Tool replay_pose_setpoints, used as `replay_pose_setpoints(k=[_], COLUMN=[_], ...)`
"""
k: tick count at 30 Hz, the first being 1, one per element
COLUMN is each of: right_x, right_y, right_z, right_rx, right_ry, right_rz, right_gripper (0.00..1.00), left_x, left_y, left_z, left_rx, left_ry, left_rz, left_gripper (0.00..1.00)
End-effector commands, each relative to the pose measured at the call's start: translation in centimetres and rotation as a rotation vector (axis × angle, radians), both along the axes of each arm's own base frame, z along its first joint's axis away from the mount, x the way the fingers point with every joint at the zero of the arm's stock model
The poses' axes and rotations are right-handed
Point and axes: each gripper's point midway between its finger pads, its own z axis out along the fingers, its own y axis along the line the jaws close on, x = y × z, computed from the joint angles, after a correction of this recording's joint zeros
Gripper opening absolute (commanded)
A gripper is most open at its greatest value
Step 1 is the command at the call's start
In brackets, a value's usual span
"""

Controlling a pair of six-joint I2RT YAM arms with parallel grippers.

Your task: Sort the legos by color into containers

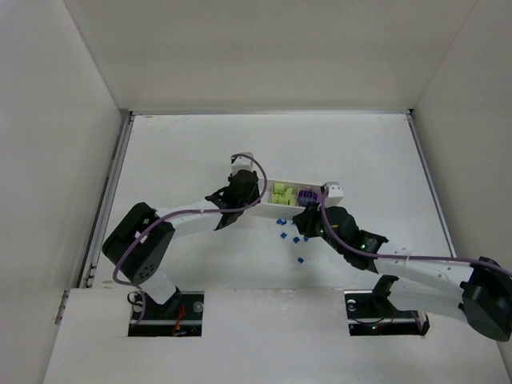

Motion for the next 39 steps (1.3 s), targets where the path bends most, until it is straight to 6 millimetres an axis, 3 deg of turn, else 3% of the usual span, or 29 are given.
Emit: replay_pose_setpoints(k=[1,10,18,24,26,30,35,39], right_x=[-0.6,-1.5,-1.6,-1.6,-1.8,-2.2,-2.1,-1.6], right_y=[0.2,-0.4,-0.6,-2.3,-3.0,-3.6,-4.6,-4.4], right_z=[0.5,0.4,-0.6,-1.9,-2.7,-4.6,-6.7,-7.2], right_rx=[0.032,0.046,0.017,-0.023,-0.035,-0.082,-0.147,-0.176], right_ry=[-0.017,-0.021,0.008,0.05,0.079,0.145,0.21,0.228], right_rz=[-0.004,0.003,-0.007,-0.093,-0.128,-0.155,-0.244,-0.27], right_gripper=[0.34,0.39,0.4,0.33,0.27,0.27,0.41,0.47], left_x=[1.9,1.9,0.1,-3.2,-4.6,-7.9,-12.0,-13.7], left_y=[-0.3,-0.2,-0.4,-0.6,-0.8,-2.2,-4.8,-6.5], left_z=[1.4,1.9,7.0,9.3,9.3,8.0,5.3,2.9], left_rx=[-0.004,0.006,-0.069,-0.142,-0.156,-0.174,-0.147,-0.107], left_ry=[-0.045,-0.061,-0.15,-0.192,-0.185,-0.143,-0.085,-0.054], left_rz=[0.016,0.029,0.014,-0.037,-0.06,-0.139,-0.254,-0.308], left_gripper=[0.27,0.46,0.52,0.52,0.52,0.49,0.46,0.46])
